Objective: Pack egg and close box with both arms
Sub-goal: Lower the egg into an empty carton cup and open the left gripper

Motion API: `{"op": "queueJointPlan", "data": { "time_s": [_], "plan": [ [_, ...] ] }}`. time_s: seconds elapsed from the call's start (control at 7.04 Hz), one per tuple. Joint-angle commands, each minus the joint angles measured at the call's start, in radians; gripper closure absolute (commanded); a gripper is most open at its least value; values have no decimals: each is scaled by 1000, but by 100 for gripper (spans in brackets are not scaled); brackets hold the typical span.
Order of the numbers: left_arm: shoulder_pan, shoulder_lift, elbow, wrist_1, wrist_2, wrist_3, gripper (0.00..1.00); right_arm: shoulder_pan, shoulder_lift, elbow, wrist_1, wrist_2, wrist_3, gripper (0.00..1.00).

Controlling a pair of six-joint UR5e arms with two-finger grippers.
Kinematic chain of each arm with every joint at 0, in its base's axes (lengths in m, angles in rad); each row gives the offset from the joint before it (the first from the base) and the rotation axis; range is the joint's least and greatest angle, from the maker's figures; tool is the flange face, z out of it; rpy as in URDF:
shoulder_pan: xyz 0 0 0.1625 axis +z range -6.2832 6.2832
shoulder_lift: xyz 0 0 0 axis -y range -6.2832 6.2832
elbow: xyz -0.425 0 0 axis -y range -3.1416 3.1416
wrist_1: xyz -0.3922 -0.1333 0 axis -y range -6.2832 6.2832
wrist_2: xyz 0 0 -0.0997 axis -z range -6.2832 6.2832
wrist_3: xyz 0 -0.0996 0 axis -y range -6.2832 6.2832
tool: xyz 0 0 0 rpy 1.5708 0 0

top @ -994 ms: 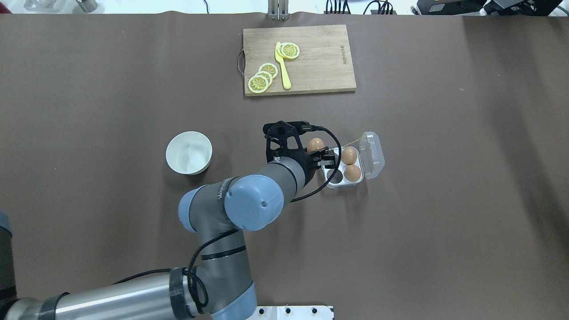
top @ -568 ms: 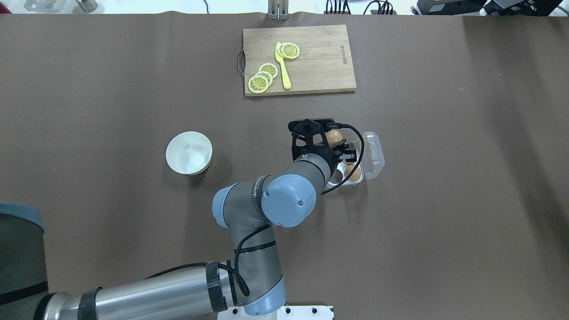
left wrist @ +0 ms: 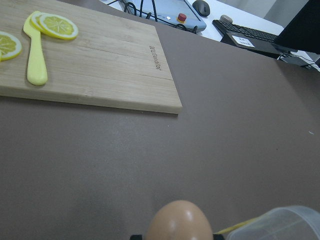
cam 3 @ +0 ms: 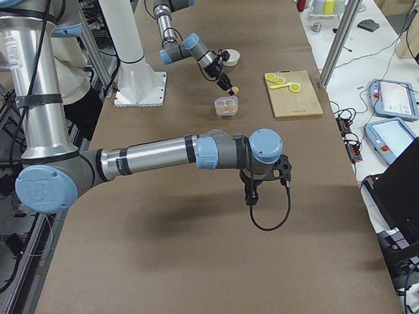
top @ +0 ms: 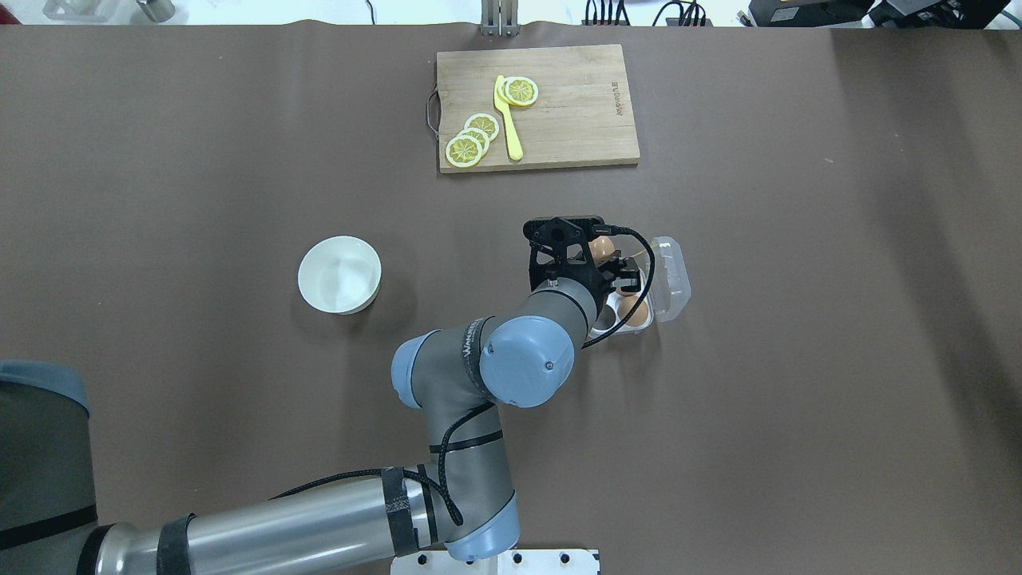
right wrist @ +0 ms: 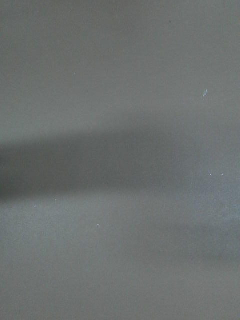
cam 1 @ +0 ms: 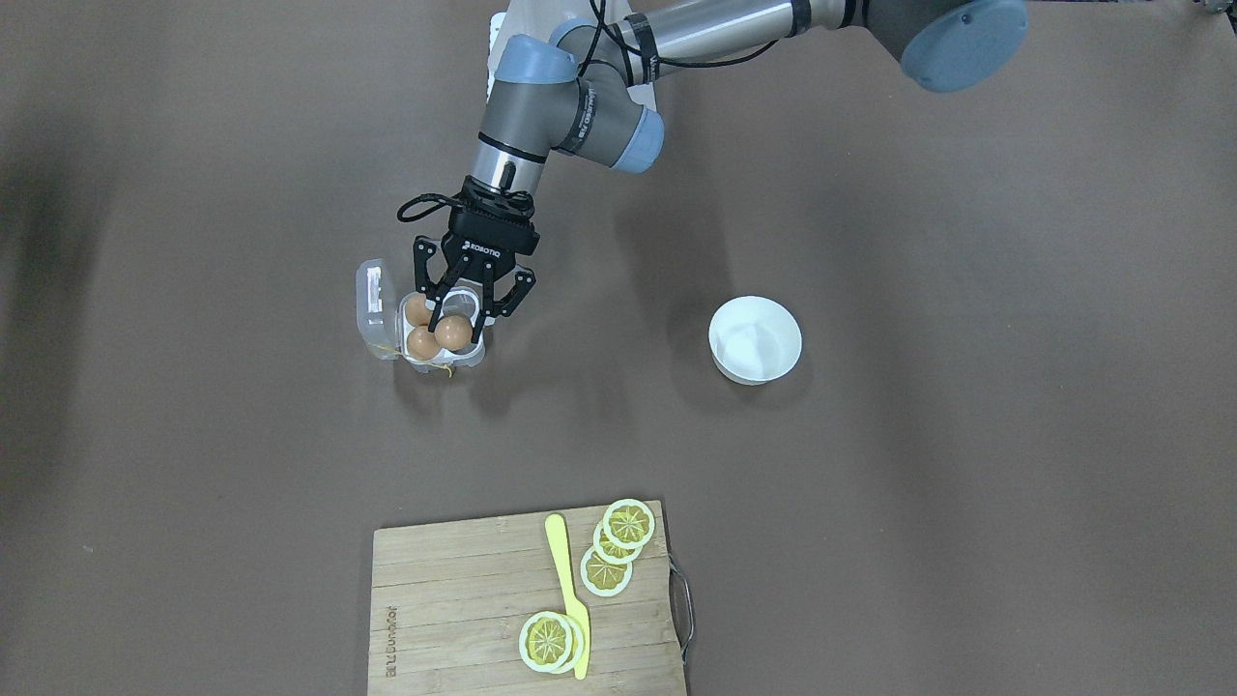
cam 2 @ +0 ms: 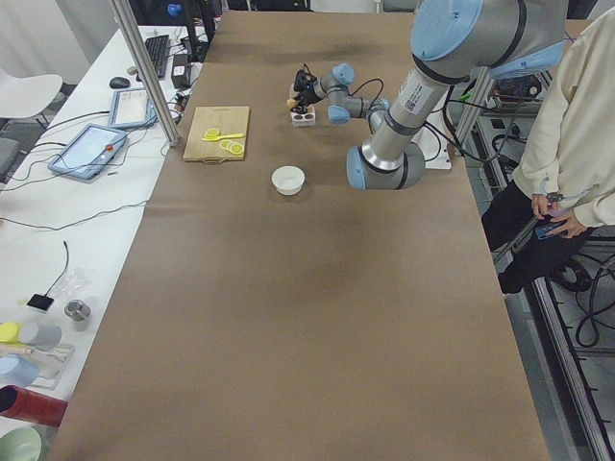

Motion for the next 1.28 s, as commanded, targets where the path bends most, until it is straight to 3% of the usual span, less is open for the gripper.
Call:
{"op": "queueJointPlan", "data": {
  "time_s": [0.0,1.14],
  "plan": [
    [14,3,5,0,0,0,100,0,0,0,0,0,1,0],
    [11,-9,30,-2,9,1,100,-6,0,-2,0,0,1,0]
  ]
}}
